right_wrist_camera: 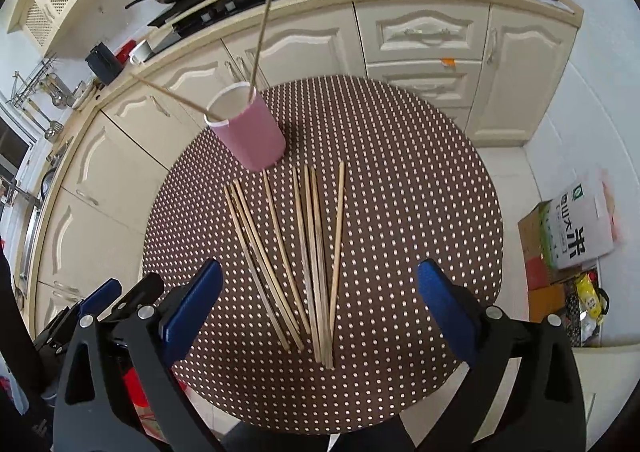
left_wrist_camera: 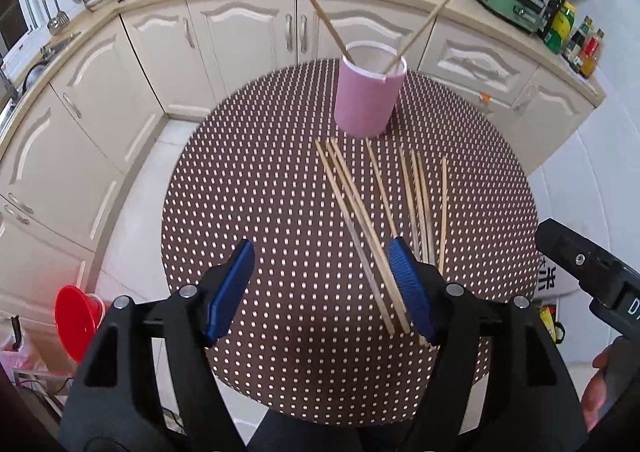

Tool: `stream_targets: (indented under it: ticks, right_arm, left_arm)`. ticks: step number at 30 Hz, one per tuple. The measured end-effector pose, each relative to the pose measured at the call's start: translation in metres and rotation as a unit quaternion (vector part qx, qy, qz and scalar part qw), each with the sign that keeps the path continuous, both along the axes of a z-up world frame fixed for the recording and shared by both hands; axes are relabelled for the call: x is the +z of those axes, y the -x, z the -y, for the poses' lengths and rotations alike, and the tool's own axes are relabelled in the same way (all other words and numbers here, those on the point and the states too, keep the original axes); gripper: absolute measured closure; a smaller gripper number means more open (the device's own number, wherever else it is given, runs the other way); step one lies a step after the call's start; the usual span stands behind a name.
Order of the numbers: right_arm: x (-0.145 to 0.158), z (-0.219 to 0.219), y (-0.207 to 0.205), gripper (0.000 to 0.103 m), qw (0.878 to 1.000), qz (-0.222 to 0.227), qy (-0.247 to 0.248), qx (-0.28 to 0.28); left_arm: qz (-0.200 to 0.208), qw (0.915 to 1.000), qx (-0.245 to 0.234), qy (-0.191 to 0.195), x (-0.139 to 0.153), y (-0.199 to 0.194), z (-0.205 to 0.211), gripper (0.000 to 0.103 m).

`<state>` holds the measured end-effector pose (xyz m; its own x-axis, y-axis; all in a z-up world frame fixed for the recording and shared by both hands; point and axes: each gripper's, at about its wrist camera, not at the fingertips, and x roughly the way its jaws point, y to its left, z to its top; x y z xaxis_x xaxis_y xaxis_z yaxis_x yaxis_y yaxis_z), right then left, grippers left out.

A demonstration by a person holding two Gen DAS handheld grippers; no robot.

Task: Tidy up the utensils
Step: 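Lower both tools back to the remaining chopsticks on the table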

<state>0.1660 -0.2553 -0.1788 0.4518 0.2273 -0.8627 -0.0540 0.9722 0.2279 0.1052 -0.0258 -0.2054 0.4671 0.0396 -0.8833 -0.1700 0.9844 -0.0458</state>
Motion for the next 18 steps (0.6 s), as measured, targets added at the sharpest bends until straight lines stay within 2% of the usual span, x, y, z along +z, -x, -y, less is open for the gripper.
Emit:
stream_targets:
  ticks: [7, 10, 13, 18]
  right_arm:
    - [-0.041, 0.012, -0.005, 0.009, 0.999, -0.039, 0.011, -0.012]
    - [-0.056, 0.015, -0.006, 0.009, 0.999, -0.042, 0.011, -0.022]
    - [-0.063, 0.014, -0.011, 0.009, 0.999, -0.036, 0.007, -0.021]
    - [-0.071, 0.013, -0.018, 0.009, 1.000, -0.015, 0.007, -0.019]
  left_arm:
    - [-0.044, 0.9990, -0.002, 0.001, -0.034, -0.009, 0.001, 0.032]
    - [-0.062, 0.9980, -0.009, 0.000, -0.047, -0.016, 0.001, 0.031]
    - [-0.073, 0.9971, -0.023, 0.006, -0.057, -0.028, 0.001, 0.031]
    - [-0.067, 0.9969, -0.039, 0.011, -0.070, -0.042, -0.001, 0.031]
